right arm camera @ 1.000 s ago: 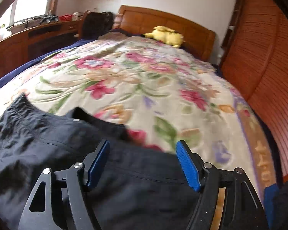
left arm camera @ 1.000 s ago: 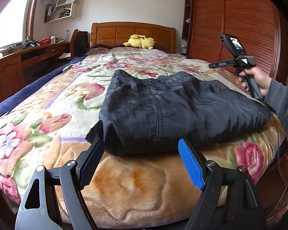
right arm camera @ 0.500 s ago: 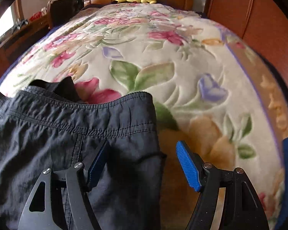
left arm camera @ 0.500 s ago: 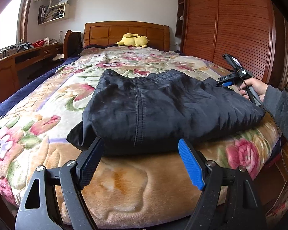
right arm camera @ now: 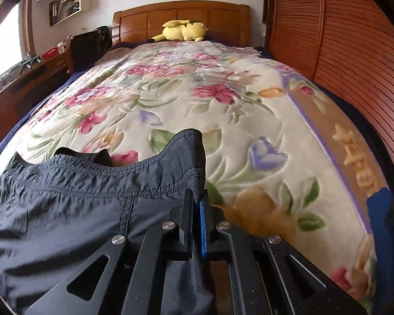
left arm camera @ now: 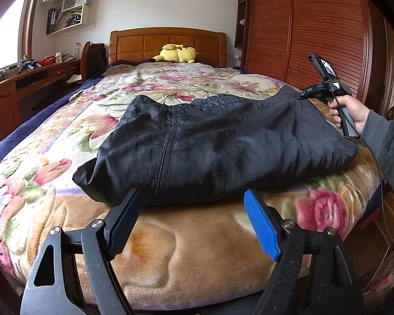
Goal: Fold large clothes
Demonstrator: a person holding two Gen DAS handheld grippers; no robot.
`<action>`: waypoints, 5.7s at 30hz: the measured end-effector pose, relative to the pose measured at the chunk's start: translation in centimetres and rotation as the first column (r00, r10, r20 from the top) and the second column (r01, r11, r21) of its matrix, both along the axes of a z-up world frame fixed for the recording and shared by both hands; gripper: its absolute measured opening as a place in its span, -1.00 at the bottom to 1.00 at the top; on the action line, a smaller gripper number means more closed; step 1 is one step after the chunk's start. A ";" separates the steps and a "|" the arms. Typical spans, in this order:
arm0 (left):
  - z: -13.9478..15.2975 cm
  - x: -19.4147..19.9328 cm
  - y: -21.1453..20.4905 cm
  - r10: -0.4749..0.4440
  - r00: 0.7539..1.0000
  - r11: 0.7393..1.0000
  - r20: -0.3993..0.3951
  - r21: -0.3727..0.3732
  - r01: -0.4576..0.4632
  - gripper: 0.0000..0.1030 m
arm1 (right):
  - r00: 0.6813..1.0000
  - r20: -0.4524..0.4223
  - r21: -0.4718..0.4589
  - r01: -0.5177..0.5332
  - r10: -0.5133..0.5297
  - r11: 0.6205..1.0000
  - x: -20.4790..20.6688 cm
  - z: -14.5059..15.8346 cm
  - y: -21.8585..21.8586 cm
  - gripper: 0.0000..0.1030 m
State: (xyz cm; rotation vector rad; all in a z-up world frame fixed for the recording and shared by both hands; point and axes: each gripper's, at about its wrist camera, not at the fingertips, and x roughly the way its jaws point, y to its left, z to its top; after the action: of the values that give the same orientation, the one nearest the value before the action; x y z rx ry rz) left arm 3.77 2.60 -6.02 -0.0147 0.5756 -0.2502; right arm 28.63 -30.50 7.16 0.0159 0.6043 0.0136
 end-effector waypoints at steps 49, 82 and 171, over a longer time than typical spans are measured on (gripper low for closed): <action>3.5 -0.8 -5.1 -0.049 0.999 0.999 0.015 0.008 0.049 0.56 | 0.992 0.067 -0.023 -0.106 0.107 0.994 -20.0 -6.9 1.2 0.68; -1.2 7.2 -7.9 -0.164 0.985 0.985 -0.061 0.035 0.166 0.56 | 0.997 -0.083 0.109 -0.002 0.011 0.994 -18.3 -7.9 0.7 0.74; 3.4 -0.6 12.3 0.146 0.984 0.987 0.100 -0.083 -0.138 0.56 | 0.851 -0.002 -0.047 -0.524 0.525 0.850 -12.7 -6.7 23.6 0.36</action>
State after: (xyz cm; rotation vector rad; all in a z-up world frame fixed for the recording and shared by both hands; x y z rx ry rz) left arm 3.15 14.90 -2.59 -0.1145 0.4569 -0.1329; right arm 15.94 -6.88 0.42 -0.1961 0.5829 0.5345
